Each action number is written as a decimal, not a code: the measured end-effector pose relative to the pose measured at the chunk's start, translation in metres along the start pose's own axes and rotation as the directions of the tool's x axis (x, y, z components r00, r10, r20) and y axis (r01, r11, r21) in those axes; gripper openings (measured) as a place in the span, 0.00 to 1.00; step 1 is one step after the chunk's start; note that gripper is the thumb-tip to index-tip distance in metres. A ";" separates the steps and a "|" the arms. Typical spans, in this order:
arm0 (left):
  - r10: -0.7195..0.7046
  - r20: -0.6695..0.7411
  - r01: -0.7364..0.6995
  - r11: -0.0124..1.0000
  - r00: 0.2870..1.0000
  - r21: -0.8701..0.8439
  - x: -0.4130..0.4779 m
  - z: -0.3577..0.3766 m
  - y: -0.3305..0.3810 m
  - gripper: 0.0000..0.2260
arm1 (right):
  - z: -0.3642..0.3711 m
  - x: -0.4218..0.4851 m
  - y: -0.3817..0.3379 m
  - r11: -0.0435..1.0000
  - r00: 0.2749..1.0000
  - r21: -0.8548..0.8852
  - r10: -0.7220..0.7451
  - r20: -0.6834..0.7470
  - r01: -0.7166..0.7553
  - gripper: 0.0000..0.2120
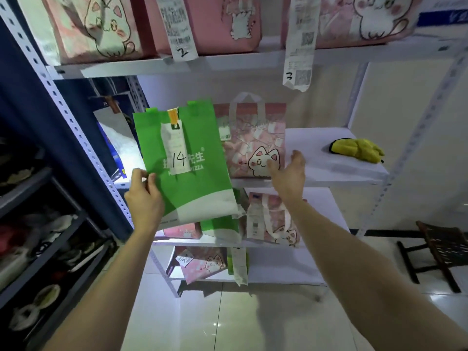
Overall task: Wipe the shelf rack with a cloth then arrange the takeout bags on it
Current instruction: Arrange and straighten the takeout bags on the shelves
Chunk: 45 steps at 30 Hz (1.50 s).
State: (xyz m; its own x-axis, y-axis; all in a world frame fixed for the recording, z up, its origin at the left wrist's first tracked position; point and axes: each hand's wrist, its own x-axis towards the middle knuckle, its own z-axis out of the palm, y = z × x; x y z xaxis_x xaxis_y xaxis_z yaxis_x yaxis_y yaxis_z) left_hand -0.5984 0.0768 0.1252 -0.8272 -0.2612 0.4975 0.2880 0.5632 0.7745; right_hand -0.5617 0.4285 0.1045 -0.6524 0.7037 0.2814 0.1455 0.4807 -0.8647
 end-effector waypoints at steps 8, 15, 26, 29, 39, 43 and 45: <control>0.025 -0.030 -0.026 0.999 0.999 -0.034 0.040 0.027 -0.005 0.07 | 0.021 0.081 0.004 0.998 1.000 -0.066 -0.021 -0.007 0.021 0.06; 0.100 0.056 -0.091 0.987 0.993 -0.136 0.078 0.069 0.015 0.07 | -0.040 0.096 0.040 0.994 0.974 -0.079 0.051 -0.221 -0.070 0.04; 0.133 0.070 -0.117 0.973 0.989 -0.201 0.131 0.089 0.004 0.06 | -0.007 0.013 -0.024 0.976 0.882 -0.139 -0.212 -0.420 0.169 0.11; 0.118 0.095 -0.098 0.975 0.988 -0.198 0.144 0.090 -0.022 0.06 | 0.069 -0.041 -0.077 0.979 0.974 -0.044 -0.194 0.116 0.200 0.21; 0.187 0.124 -0.147 0.950 0.974 -0.274 0.171 0.110 -0.033 0.05 | 0.171 -0.020 -0.126 0.981 0.988 -0.163 -0.081 0.131 0.102 0.17; 0.169 0.456 -0.117 0.983 0.874 -0.139 0.153 0.119 -0.082 0.14 | 0.187 -0.028 -0.084 0.953 0.970 -0.303 0.050 0.236 0.025 0.12; 0.099 0.500 -0.071 0.995 0.860 -0.073 0.144 0.117 -0.111 0.16 | 0.189 -0.035 -0.068 0.961 0.971 -0.277 0.062 0.230 0.004 0.10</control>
State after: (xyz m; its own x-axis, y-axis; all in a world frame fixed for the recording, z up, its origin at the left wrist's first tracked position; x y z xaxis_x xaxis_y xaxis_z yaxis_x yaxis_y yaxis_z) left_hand -0.8059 0.0689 0.0653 -0.9245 0.2230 0.3091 0.3810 0.5214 0.7636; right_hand -0.6894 0.2719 0.0745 -0.7958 0.5929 0.1237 0.3429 0.6095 -0.7148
